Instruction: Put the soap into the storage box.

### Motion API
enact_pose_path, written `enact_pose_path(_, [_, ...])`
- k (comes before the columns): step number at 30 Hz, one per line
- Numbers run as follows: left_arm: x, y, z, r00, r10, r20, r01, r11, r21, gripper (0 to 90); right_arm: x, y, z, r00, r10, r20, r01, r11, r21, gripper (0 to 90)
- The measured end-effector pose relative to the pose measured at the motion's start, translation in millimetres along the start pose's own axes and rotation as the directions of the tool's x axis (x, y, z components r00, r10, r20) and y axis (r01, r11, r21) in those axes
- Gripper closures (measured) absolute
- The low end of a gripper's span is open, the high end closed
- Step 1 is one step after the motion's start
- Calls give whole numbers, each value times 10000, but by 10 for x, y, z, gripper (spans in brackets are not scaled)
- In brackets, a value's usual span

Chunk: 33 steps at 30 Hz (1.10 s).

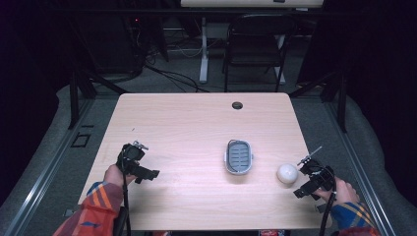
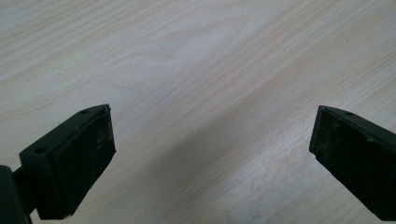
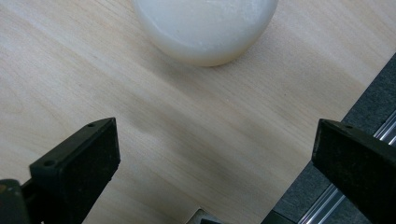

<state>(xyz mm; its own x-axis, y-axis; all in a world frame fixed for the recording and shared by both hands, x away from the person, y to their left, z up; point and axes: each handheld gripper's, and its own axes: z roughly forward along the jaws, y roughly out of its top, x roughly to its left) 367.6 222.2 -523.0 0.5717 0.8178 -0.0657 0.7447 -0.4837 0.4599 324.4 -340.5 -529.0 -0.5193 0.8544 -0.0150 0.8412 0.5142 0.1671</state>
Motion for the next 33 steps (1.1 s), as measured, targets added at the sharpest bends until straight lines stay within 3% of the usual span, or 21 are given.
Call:
enact_pose_path(1, [0, 1, 1, 10000, 2, 8, -2, 10000, 0, 0, 13, -19, 32, 9995, 303, -130, -309, 9985, -449, 7])
enact_pose_path(3, [-3, 2, -2, 10000, 26, 5, -26, 10000, -6, 0, -22, 12, -25, 9995, -301, -23, 302, 9989, 360, 7])
enact_pose_path(5, [-3, 0, -2, 10000, 4, 10, -3, 10000, -10, 0, -23, 12, -25, 9996, -295, -35, 296, 9989, 359, 7])
enact_pose_path(6, [4, -6, -4, 10000, 7, 1, -7, 10000, 7, 0, -8, 4, -7, 9999, -60, -84, 62, 9998, 163, 7])
enact_pose_path(12, [5, -12, -11, 10000, -61, 31, 61, 10000, -8, 0, 7, 33, -25, 9997, -258, -15, 259, 9990, 355, 3])
enact_pose_path(22, [6, -6, 7, 9999, -107, 92, 107, 9999, 27, 0, 2, 57, -31, 9992, 48, -392, -57, 9998, -213, 0])
enact_pose_path(23, [6, -6, 7, 9999, -113, 100, 112, 9999, 25, 0, -20, 90, -66, 9990, -331, -285, 339, 9991, 272, 0])
enact_pose_path(24, [6, -4, 8, 9999, -84, 104, 84, 10000, 18, 0, -18, 94, -67, 9990, -338, -309, 347, 9990, 282, 0])
enact_pose_path(26, [6, 0, 10, 9999, -73, 127, 72, 10000, 50, 0, 6, 96, -52, 9994, -124, -330, 122, 9999, -48, 0])
enact_pose_path(29, [6, 1, 12, 9999, -64, 133, 63, 10000, 74, 0, 0, 127, -79, 9990, -333, -281, 338, 9993, 174, 0])
enact_pose_path(30, [7, 1, 11, 9999, -77, 133, 76, 10000, 56, 0, 18, 137, -69, 9994, -146, -328, 141, 9998, -168, 0])
enact_pose_path(33, [9, 1, 12, 9999, -83, 134, 82, 9999, 69, 0, 32, 153, -83, 9999, -118, -34, 117, 9990, -429, 0])
